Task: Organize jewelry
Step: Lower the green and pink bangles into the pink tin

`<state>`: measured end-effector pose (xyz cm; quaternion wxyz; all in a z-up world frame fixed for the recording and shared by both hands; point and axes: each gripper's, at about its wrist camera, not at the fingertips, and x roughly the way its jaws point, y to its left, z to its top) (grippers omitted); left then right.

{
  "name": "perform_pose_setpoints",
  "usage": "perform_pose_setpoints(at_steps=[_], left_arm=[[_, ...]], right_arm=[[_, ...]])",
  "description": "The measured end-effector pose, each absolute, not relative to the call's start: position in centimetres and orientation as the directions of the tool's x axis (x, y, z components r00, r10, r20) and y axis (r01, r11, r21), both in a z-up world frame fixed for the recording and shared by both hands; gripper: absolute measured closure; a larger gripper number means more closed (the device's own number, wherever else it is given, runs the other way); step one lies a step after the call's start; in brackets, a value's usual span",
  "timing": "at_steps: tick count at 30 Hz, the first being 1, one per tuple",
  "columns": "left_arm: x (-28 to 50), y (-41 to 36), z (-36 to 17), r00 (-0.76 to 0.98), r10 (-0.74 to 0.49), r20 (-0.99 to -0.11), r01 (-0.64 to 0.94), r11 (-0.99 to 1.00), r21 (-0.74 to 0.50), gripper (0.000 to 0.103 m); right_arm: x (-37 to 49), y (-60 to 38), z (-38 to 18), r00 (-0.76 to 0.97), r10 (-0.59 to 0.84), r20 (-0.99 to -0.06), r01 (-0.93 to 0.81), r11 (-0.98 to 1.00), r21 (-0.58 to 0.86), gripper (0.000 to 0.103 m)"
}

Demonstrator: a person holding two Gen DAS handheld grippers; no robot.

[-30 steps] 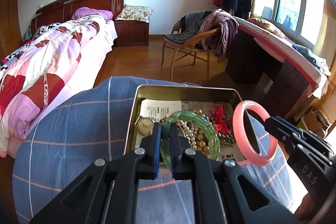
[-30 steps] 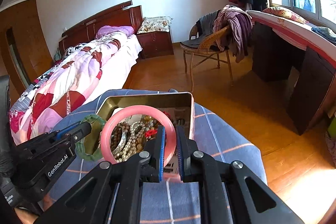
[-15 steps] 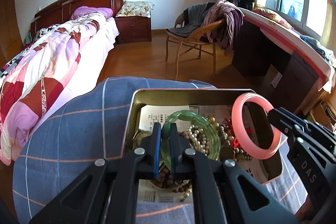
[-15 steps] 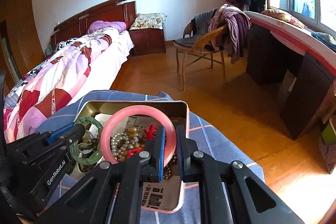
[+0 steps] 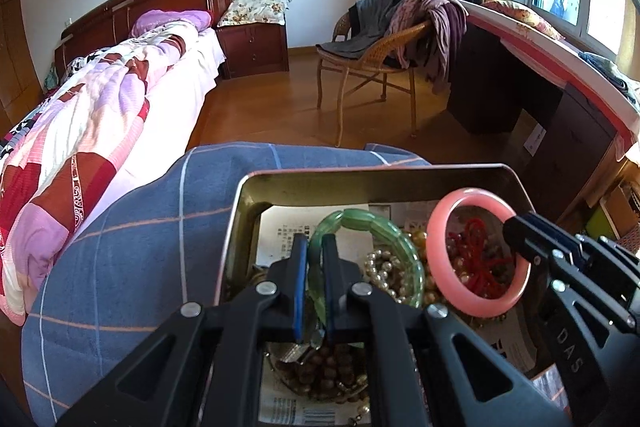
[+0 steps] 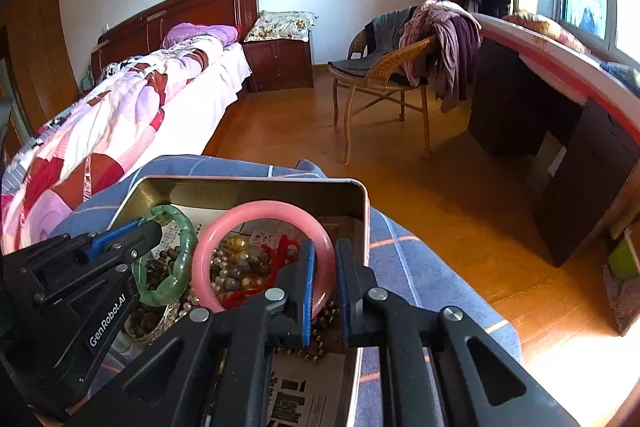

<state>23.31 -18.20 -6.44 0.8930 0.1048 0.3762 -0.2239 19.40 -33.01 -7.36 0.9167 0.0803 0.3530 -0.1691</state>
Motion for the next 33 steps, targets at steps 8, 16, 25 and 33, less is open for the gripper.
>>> perform_pose_setpoints(at_steps=[8, 16, 25, 33], left_arm=[[24.0, -18.5, -7.4, 0.621, -0.308, -0.721, 0.478, 0.877, 0.038, 0.095], [24.4, -18.4, -8.4, 0.624, -0.276, -0.731, 0.472, 0.879, 0.071, 0.088], [23.7, -18.3, -8.5, 0.633, -0.264, -0.727, 0.488, 0.866, 0.111, 0.088], [21.7, -16.5, -8.7, 0.656, -0.218, -0.723, 0.438, 0.89, 0.129, 0.088]], right_arm=[[20.9, -32.3, -8.3, 0.686, -0.242, -0.686, 0.336, 0.942, 0.003, 0.093], [22.0, -31.0, -9.2, 0.682, -0.26, -0.683, 0.304, 0.951, -0.059, 0.093], [21.7, -30.4, -9.5, 0.666, -0.27, -0.695, 0.271, 0.956, -0.111, 0.093], [20.4, -28.8, -9.7, 0.676, -0.222, -0.703, 0.199, 0.973, -0.115, 0.092]])
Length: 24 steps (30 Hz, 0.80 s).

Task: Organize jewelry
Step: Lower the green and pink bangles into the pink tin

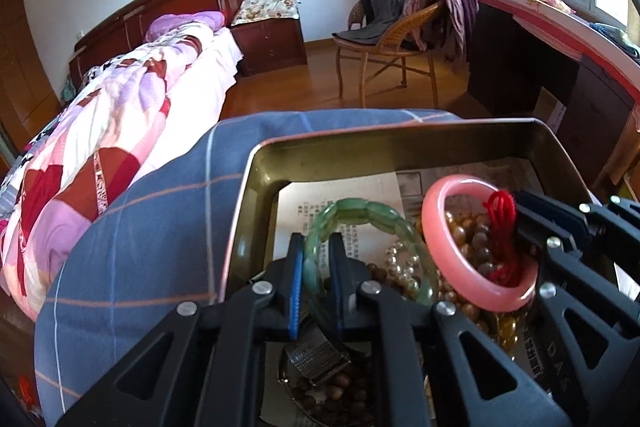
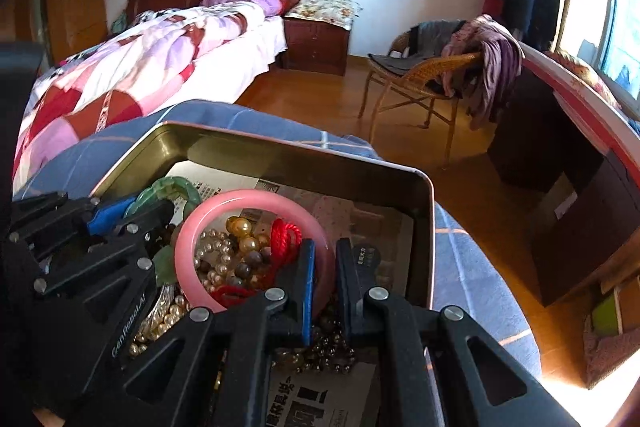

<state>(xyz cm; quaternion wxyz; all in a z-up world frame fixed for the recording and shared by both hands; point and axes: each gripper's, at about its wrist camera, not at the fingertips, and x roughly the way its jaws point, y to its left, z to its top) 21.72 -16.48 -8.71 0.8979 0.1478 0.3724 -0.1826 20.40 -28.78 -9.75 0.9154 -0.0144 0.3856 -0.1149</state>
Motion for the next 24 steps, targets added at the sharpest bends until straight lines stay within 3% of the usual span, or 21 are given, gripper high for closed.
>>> perform_pose_setpoints(at_steps=[18, 24], left_arm=[[19.1, -12.0, -9.0, 0.67, -0.135, -0.73, 0.338, 0.931, 0.137, 0.088], [20.8, -12.5, -9.0, 0.651, -0.161, -0.742, 0.356, 0.928, 0.111, 0.085]], right_arm=[[17.8, -24.7, -10.3, 0.688, -0.104, -0.718, 0.054, 0.994, -0.093, 0.092], [19.0, -27.0, -9.6, 0.678, -0.094, -0.729, 0.153, 0.988, 0.014, 0.096]])
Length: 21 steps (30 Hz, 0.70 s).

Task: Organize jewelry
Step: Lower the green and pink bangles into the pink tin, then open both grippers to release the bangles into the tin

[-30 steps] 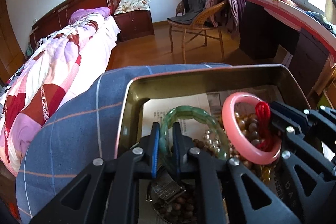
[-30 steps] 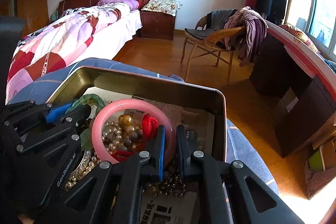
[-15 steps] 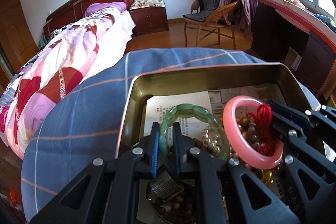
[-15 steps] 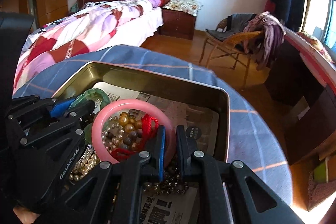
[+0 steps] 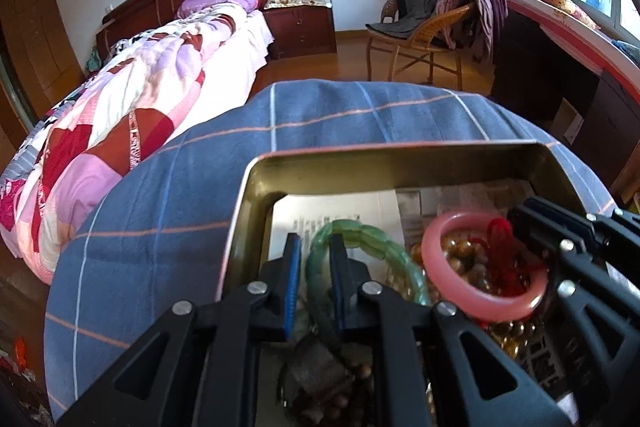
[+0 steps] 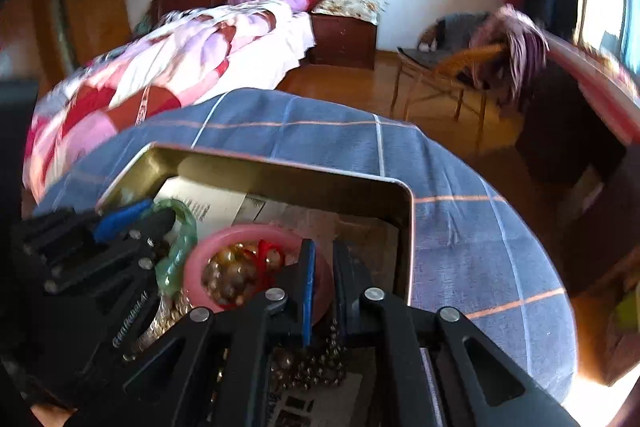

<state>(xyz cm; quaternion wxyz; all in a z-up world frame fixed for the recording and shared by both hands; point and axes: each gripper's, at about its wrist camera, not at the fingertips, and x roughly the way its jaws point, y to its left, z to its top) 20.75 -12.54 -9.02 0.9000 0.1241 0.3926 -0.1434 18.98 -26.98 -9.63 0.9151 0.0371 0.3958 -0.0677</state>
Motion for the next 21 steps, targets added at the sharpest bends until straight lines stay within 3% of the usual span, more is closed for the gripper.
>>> perform_pose_setpoints(at_steps=[3, 5, 9, 12, 14, 16, 17, 19, 21], left_arm=[[21.0, -13.0, -9.1, 0.641, -0.164, -0.75, 0.369, 0.922, 0.114, 0.081], [21.0, -13.1, -9.0, 0.64, -0.166, -0.75, 0.372, 0.921, 0.113, 0.071], [20.2, -13.9, -8.9, 0.638, -0.157, -0.754, 0.393, 0.908, 0.143, 0.035], [19.7, -14.2, -8.7, 0.633, -0.159, -0.758, 0.406, 0.901, 0.15, 0.022], [19.3, -13.9, -8.3, 0.632, -0.178, -0.754, 0.406, 0.905, 0.127, 0.012], [18.7, -13.6, -7.8, 0.642, -0.191, -0.743, 0.402, 0.908, 0.114, 0.001], [18.4, -13.5, -7.5, 0.643, -0.201, -0.739, 0.406, 0.908, 0.107, 0.0], [17.9, -13.5, -7.1, 0.657, -0.193, -0.729, 0.405, 0.906, 0.125, 0.0], [17.4, -13.5, -6.9, 0.673, -0.175, -0.719, 0.397, 0.905, 0.152, 0.0]], right_arm=[[19.3, -26.3, -9.7, 0.661, -0.126, -0.74, 0.162, 0.987, -0.024, 0.096], [19.1, -26.1, -9.8, 0.663, -0.123, -0.738, 0.158, 0.987, -0.023, 0.096], [18.7, -26.3, -9.6, 0.655, -0.111, -0.748, 0.17, 0.985, 0.003, 0.093], [17.4, -27.2, -8.6, 0.681, -0.098, -0.726, 0.205, 0.977, 0.061, 0.092], [16.6, -27.7, -8.0, 0.699, -0.081, -0.711, 0.21, 0.973, 0.095, 0.086], [15.5, -28.2, -7.4, 0.714, -0.079, -0.696, 0.224, 0.967, 0.12, 0.072], [15.2, -28.3, -7.2, 0.722, -0.066, -0.688, 0.22, 0.966, 0.139, 0.069], [14.4, -28.3, -7.0, 0.733, -0.07, -0.676, 0.232, 0.961, 0.153, 0.051], [13.8, -28.2, -6.8, 0.745, -0.083, -0.662, 0.244, 0.957, 0.155, 0.048]])
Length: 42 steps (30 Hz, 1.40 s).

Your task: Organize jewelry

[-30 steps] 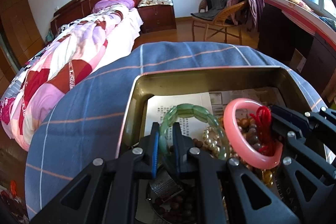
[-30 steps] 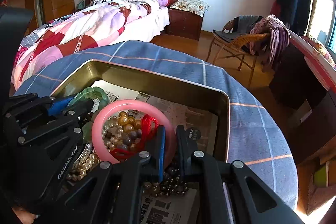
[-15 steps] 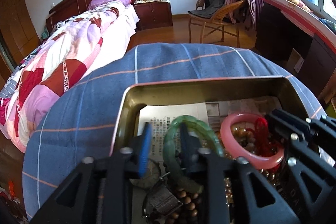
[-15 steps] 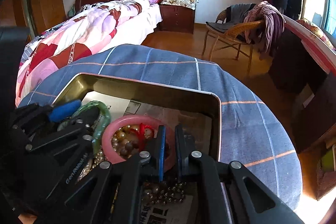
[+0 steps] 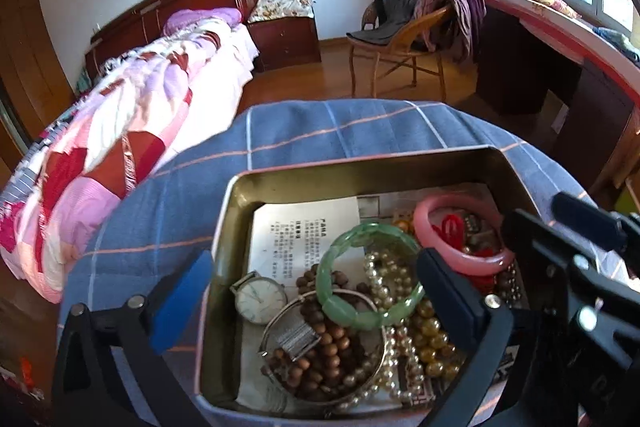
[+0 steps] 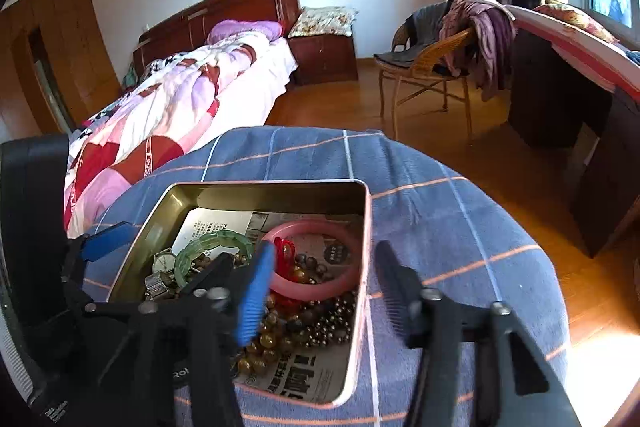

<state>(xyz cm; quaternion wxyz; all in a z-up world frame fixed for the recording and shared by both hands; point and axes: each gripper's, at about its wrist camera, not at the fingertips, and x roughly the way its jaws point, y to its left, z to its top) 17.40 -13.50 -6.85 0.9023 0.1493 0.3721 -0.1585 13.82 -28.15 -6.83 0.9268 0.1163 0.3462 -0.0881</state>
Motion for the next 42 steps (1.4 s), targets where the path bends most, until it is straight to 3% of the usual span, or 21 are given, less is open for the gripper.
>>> perform_pose_setpoints(at_steps=[5, 15, 21, 29, 42], left_arm=[[17.0, -12.7, -6.6, 0.679, -0.174, -0.713, 0.387, 0.911, 0.146, 0.0], [15.3, -10.4, -7.0, 0.617, -0.189, -0.764, 0.355, 0.933, 0.056, 0.0], [12.0, -8.4, -6.2, 0.645, -0.181, -0.743, 0.31, 0.95, 0.037, 0.0], [7.1, -5.7, -4.9, 0.709, -0.154, -0.689, 0.276, 0.959, 0.069, 0.0], [-0.8, -2.4, 1.4, 0.854, -0.169, -0.492, 0.218, 0.975, 0.043, 0.0]], right_arm=[[13.2, -28.5, -7.0, 0.739, -0.09, -0.668, 0.273, 0.946, 0.175, 0.041], [9.9, -28.3, -7.2, 0.692, -0.115, -0.713, 0.34, 0.923, 0.18, 0.038], [6.5, -26.9, -7.5, 0.688, -0.114, -0.716, 0.341, 0.923, 0.18, 0.038], [1.7, -24.1, -5.8, 0.727, -0.167, -0.666, 0.315, 0.943, 0.107, 0.038], [-6.4, -20.5, 0.9, 0.857, -0.198, -0.475, 0.266, 0.96, 0.08, 0.03]])
